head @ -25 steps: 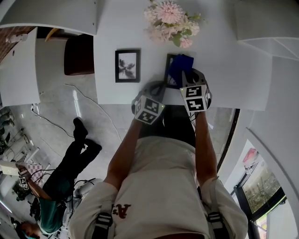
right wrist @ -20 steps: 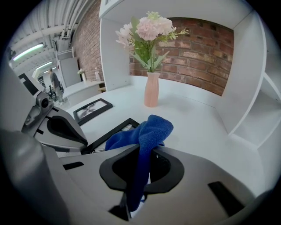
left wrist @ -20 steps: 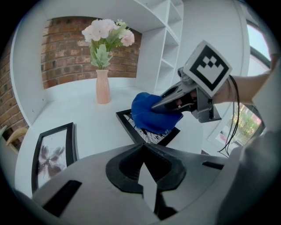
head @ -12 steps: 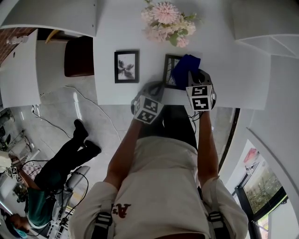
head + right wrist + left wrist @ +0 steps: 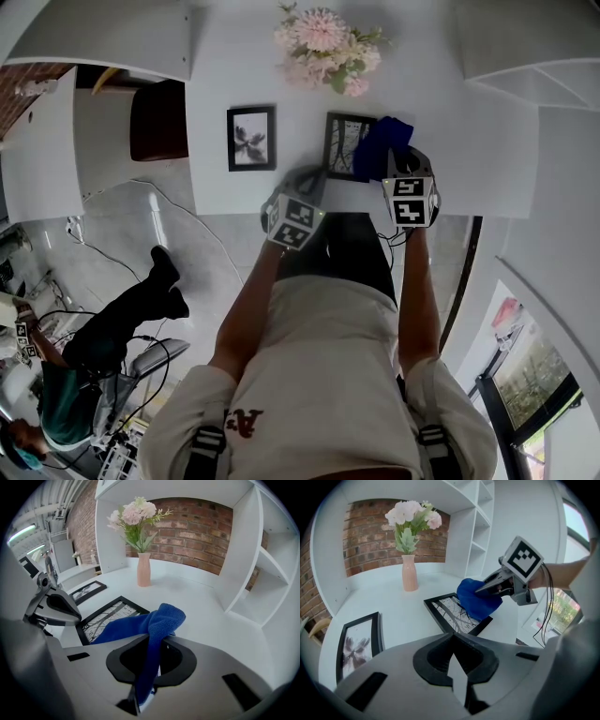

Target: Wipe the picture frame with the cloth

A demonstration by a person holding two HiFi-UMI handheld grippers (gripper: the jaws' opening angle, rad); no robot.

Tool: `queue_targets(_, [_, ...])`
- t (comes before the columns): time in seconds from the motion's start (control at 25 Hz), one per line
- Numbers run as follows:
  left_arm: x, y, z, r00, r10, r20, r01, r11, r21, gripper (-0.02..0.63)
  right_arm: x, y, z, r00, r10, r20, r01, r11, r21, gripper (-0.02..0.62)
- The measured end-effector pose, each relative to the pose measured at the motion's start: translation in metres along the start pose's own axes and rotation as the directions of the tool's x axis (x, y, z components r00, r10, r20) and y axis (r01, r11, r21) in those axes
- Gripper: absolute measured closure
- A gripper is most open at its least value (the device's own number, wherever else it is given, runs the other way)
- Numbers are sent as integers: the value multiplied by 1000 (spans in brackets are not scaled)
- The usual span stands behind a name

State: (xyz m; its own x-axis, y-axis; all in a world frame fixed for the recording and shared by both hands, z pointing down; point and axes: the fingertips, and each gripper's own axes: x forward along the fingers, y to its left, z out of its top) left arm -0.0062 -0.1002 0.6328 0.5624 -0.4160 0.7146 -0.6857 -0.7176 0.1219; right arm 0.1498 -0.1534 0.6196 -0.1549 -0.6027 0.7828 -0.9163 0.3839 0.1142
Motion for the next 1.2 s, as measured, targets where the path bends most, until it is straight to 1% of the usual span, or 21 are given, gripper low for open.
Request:
queue_targets(0.28, [2, 0, -1, 1000, -2, -8, 2, 1000, 8, 606, -15, -16, -4, 998, -55, 8, 55, 997, 63, 568])
queue_targets(0.52, [1, 0, -1, 1000, -6, -14, 6, 1000, 9, 606, -42, -30, 6, 992, -111, 56, 109, 993, 47, 568])
queue_targets(0.76, [-9, -1, 14, 999, -12, 33, 11, 1000, 7, 605, -75, -29, 28, 981, -134, 142, 129, 991, 41, 568])
queue_targets(1.2, [-39, 4, 56, 990, 3, 139, -5, 1000, 16, 606, -116, 0, 70, 958, -109, 264, 106, 994, 28, 568])
